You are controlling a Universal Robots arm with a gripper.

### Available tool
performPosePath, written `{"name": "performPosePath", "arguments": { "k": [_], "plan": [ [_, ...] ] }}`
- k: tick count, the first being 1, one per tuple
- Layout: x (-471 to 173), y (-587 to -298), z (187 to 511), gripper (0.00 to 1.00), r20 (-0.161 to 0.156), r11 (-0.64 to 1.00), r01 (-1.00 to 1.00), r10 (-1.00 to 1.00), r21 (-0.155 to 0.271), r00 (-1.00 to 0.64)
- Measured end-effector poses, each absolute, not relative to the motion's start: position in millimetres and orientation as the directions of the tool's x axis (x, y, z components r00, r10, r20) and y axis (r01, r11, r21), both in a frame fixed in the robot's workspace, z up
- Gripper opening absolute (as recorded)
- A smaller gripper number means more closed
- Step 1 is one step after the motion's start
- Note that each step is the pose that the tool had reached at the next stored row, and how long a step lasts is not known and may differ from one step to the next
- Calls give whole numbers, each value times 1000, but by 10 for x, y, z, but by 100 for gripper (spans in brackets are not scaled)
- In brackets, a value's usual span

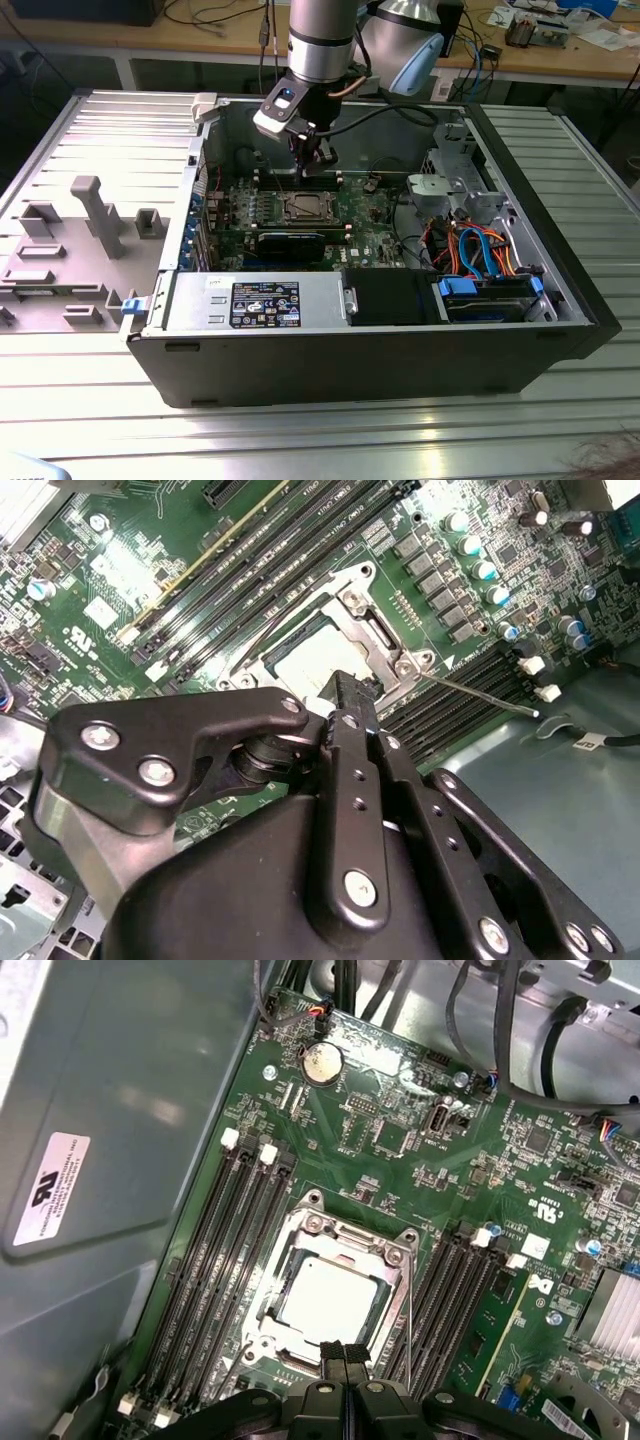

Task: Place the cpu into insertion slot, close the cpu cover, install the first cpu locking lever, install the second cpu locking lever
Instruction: 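Install the first cpu locking lever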

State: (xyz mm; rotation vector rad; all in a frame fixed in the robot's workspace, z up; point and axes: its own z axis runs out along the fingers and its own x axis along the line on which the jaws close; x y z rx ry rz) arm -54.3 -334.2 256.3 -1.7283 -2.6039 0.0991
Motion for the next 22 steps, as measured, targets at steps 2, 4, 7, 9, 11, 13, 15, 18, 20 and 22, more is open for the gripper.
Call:
{"name": "performPosePath", "arguments": {
  "k": [2, 4, 7, 9, 11, 13, 15, 18, 20, 22],
  "plan": [
    [-543, -3342, 2562, 11, -23, 392, 918, 919, -61, -394],
    [-543, -3342, 2563, 11, -23, 399, 915, 916, -61, -401],
    [-543, -3342, 2563, 11, -23, 404, 913, 913, -61, -406],
    [-543, -3342, 2563, 11, -23, 408, 911, 912, -61, -410],
    [-543, -3342, 2562, 11, -23, 411, 909, 910, -61, -413],
    [-543, -3342, 2563, 11, -23, 415, 908, 909, -61, -417],
    [-543, -3342, 2563, 11, -23, 420, 906, 907, -61, -421],
    [-543, -3342, 2563, 11, -23, 426, 903, 904, -61, -428],
    [-543, -3342, 2563, 11, -23, 429, 901, 902, -61, -430],
    [-543, -3342, 2563, 11, -23, 433, 899, 900, -61, -435]
  ]
}}
